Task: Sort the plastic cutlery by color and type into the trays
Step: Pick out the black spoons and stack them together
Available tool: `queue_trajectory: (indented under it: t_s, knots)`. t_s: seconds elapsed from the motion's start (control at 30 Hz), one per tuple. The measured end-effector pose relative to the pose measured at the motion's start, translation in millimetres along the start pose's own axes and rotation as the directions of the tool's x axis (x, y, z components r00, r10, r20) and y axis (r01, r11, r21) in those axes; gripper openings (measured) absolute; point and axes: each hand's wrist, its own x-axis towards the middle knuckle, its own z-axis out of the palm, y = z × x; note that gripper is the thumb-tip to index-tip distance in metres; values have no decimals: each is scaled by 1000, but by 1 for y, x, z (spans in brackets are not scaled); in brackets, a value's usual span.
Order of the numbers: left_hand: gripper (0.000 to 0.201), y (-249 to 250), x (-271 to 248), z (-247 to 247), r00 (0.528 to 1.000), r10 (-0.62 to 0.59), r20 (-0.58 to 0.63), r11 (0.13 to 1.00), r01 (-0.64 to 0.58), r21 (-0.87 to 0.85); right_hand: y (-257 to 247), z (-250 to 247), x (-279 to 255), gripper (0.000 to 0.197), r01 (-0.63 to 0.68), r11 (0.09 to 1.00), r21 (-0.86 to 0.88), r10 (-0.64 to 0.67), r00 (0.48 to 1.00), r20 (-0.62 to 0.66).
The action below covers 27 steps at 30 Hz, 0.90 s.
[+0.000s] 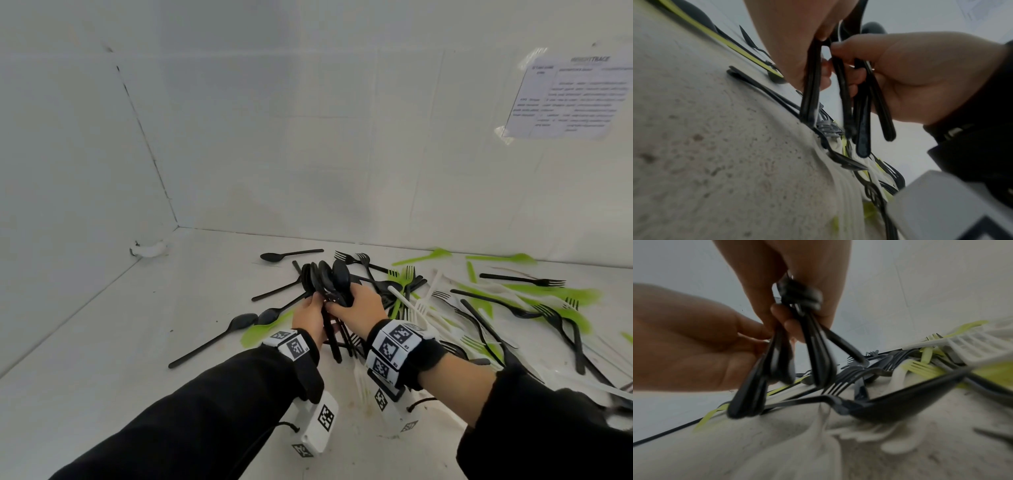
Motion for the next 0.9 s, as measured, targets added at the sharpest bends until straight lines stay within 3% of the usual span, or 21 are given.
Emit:
queue_trajectory:
  t_s: [0.2, 0.33, 0.6, 0.7, 0.77, 0.9]
  knots:
    - [28, -5, 0, 1, 998, -57, 21, 998, 57, -40, 2, 4, 1, 23, -102, 994, 49, 102, 995, -12]
    - [25, -8, 1, 2, 999, -26, 30, 1000, 26, 11, 3, 3, 0, 24, -99, 994, 36, 100, 995, -16]
    - [31, -8, 2, 1, 1000, -9, 10, 1000, 9, -23, 6, 2, -5, 17, -90, 989, 114, 87, 996, 32]
    - [33, -10, 1, 3, 1000, -27, 15, 996, 28, -82, 7, 2, -5, 9, -89, 990, 112, 86, 996, 32]
    - [33, -11, -1, 3, 998, -42, 49, 991, 48, -128, 9, 2, -4, 17, -99, 989, 106, 95, 995, 41]
    - [33, -10, -2, 3, 997, -70, 29, 992, 73, -106, 9, 2, -6, 9, -122, 987, 104, 112, 988, 104]
